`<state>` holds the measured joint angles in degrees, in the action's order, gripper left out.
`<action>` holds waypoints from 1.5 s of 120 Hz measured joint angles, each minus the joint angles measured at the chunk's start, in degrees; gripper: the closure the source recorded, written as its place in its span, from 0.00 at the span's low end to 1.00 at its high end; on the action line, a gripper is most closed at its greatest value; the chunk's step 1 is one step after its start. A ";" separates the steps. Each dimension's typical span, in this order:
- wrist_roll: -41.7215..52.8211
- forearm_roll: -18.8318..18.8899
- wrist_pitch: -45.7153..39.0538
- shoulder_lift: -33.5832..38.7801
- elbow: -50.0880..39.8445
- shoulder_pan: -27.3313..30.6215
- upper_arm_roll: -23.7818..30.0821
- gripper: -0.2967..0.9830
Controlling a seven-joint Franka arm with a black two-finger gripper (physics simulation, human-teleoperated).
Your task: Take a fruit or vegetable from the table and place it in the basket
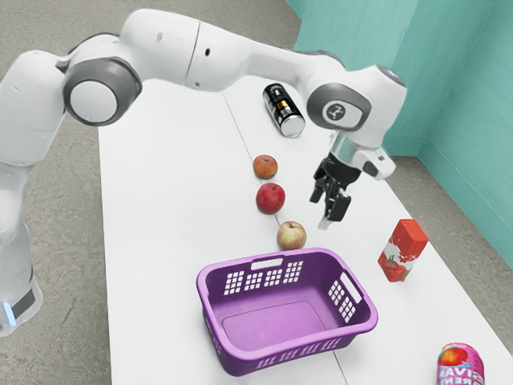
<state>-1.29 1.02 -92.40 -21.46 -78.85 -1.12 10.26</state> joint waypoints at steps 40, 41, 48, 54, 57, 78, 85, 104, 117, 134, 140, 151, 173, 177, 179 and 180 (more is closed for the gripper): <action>-0.61 0.00 -5.38 4.51 -9.35 0.25 -0.24 0.23; -0.63 -0.01 -5.44 4.70 -9.55 0.25 -0.24 0.23; -0.76 -0.03 -5.84 5.89 -10.86 0.25 -0.24 0.23; -0.87 -0.10 -6.21 7.04 -12.38 0.25 -0.24 0.23; -0.92 -0.14 -6.42 7.83 -13.44 0.26 -0.25 0.23; -1.34 -0.42 -7.36 10.33 -16.13 0.33 -0.24 0.23; -1.45 -0.54 -7.69 10.44 -16.55 0.34 -0.24 0.23; -1.73 -0.48 -9.69 10.30 -19.54 0.34 -0.24 0.23; -1.88 -0.49 -11.13 9.98 -20.31 0.34 -0.24 0.23; -2.04 -0.65 -12.87 9.31 -21.25 0.34 -0.25 0.23; -2.10 -0.67 -13.39 9.14 -21.96 0.34 -0.24 0.23; -2.19 -0.71 -14.22 8.84 -22.79 0.34 -0.24 0.23; -2.34 -0.74 -15.31 8.46 -23.03 0.34 -0.24 0.23; -2.36 -0.74 -15.42 8.43 -23.08 0.34 -0.24 0.23; -2.37 -0.73 -15.48 8.40 -23.13 0.34 -0.24 0.23; -2.38 -0.72 -15.51 8.39 -23.15 0.34 -0.24 0.23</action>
<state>-3.67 0.29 -107.91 -13.07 -102.00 -0.78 10.02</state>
